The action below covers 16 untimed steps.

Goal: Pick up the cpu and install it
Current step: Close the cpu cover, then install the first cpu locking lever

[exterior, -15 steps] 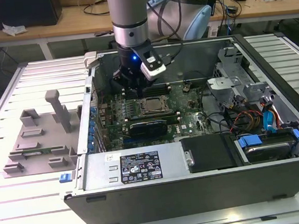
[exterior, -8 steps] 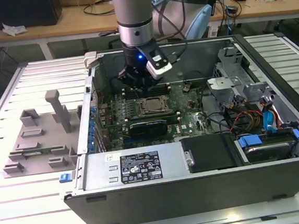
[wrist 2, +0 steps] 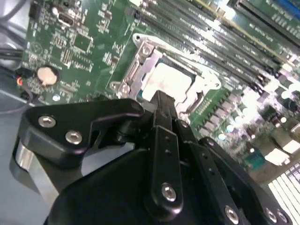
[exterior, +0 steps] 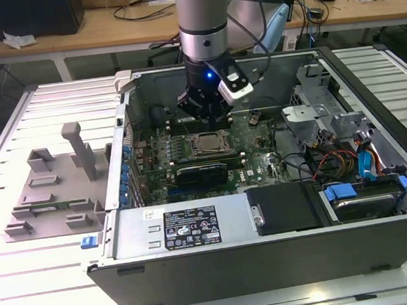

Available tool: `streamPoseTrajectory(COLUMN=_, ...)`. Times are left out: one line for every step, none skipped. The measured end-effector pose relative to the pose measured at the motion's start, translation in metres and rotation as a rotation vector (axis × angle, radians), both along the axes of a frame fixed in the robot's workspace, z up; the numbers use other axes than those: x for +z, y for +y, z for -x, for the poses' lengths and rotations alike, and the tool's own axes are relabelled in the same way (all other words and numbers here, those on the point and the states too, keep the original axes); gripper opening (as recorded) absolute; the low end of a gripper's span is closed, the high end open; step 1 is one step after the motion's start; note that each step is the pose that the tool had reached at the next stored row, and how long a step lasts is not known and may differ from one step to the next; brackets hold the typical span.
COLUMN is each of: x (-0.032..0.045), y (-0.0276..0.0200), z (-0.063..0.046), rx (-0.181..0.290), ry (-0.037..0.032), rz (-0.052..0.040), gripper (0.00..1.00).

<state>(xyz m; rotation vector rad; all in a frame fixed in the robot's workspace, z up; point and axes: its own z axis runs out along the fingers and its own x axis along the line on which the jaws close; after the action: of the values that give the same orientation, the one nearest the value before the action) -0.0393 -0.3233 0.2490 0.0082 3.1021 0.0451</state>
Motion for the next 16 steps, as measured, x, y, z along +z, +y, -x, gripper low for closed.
streamPoseTrajectory(x=0.0047, y=0.0000, z=0.0000, rx=0.000, ry=0.0000, rz=0.0000, gripper=0.11)
streamPoseTrajectory(x=0.0050, y=0.0000, z=0.0000, rx=0.000, ry=-0.0001, rz=-0.0002, gripper=0.11)
streamPoseTrajectory(x=0.0049, y=0.0000, z=0.0000, rx=0.000, ry=-0.0001, rz=-0.0002, gripper=0.11)
streamPoseTrajectory(x=0.0049, y=0.0000, z=0.0000, rx=0.000, ry=-0.0002, rz=-0.0002, gripper=0.11)
streamPoseTrajectory(x=0.0049, y=0.0000, z=0.0000, rx=0.000, ry=-0.0001, rz=-0.0002, gripper=0.11)
streamPoseTrajectory(x=0.0050, y=0.0000, z=0.0000, rx=0.000, ry=-0.0001, rz=0.0001, gripper=0.11)
streamPoseTrajectory(x=0.0050, y=0.0000, z=0.0000, rx=0.000, ry=0.0000, rz=0.0002, gripper=0.11)
streamPoseTrajectory(x=0.0050, y=0.0000, z=0.0000, rx=0.000, ry=0.0000, rz=0.0003, gripper=0.11)
streamPoseTrajectory(x=0.0050, y=0.0000, z=0.0000, rx=0.000, ry=0.0000, rz=0.0003, gripper=0.11)
streamPoseTrajectory(x=0.0050, y=0.0000, z=0.0000, rx=0.000, ry=-0.0001, rz=0.0003, gripper=0.11)
streamPoseTrajectory(x=0.0050, y=0.0000, z=0.0000, rx=0.000, ry=0.0000, rz=0.0004, gripper=0.11)
streamPoseTrajectory(x=0.0050, y=0.0000, z=0.0000, rx=0.000, ry=0.0000, rz=0.0003, gripper=0.11)
streamPoseTrajectory(x=0.0050, y=0.0000, z=0.0000, rx=0.000, ry=0.0000, rz=0.0004, gripper=0.11)
streamPoseTrajectory(x=0.0050, y=0.0000, z=0.0000, rx=0.000, ry=-0.0001, rz=0.0004, gripper=0.11)
streamPoseTrajectory(x=0.0050, y=0.0000, z=0.0000, rx=0.000, ry=0.0000, rz=0.0005, gripper=0.11)
streamPoseTrajectory(x=0.0050, y=0.0000, z=0.0000, rx=0.000, ry=0.0000, rz=0.0005, gripper=0.11)
